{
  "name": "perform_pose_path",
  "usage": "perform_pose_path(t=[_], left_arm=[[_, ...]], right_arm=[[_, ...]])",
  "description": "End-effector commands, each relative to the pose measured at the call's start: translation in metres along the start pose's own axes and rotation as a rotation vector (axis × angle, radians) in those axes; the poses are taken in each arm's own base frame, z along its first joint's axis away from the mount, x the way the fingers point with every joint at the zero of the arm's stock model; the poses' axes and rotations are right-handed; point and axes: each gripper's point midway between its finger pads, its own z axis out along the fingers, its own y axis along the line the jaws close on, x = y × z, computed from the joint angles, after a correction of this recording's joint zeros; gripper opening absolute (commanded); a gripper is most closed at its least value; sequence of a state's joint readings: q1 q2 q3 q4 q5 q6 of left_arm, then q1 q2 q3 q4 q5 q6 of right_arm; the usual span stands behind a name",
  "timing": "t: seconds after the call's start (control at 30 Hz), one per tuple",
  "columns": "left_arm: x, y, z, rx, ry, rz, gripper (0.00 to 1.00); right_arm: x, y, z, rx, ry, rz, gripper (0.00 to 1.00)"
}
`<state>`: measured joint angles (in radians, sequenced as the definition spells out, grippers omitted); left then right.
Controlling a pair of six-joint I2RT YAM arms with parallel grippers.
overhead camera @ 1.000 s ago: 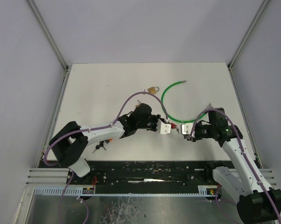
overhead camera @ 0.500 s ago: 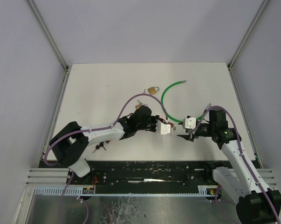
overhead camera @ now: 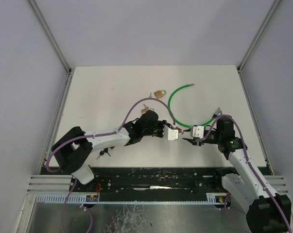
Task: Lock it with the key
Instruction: Lock the lock.
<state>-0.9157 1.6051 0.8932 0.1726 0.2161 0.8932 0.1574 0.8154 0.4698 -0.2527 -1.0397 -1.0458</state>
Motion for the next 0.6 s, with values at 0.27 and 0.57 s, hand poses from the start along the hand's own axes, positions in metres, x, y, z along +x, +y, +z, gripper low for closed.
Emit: perform_pose_path(t=[0.27, 0.57], left_arm=[[-0.023, 0.019, -0.006, -0.076, -0.075, 0.009, 0.0], [-0.023, 0.017, -0.006, -0.063, -0.08, 0.006, 0.0]], right_arm=[[0.0, -0.015, 0.009, 0.061, -0.012, -0.021, 0.42], [0.013, -0.01, 0.015, 0.04, 0.033, -0.051, 0.35]])
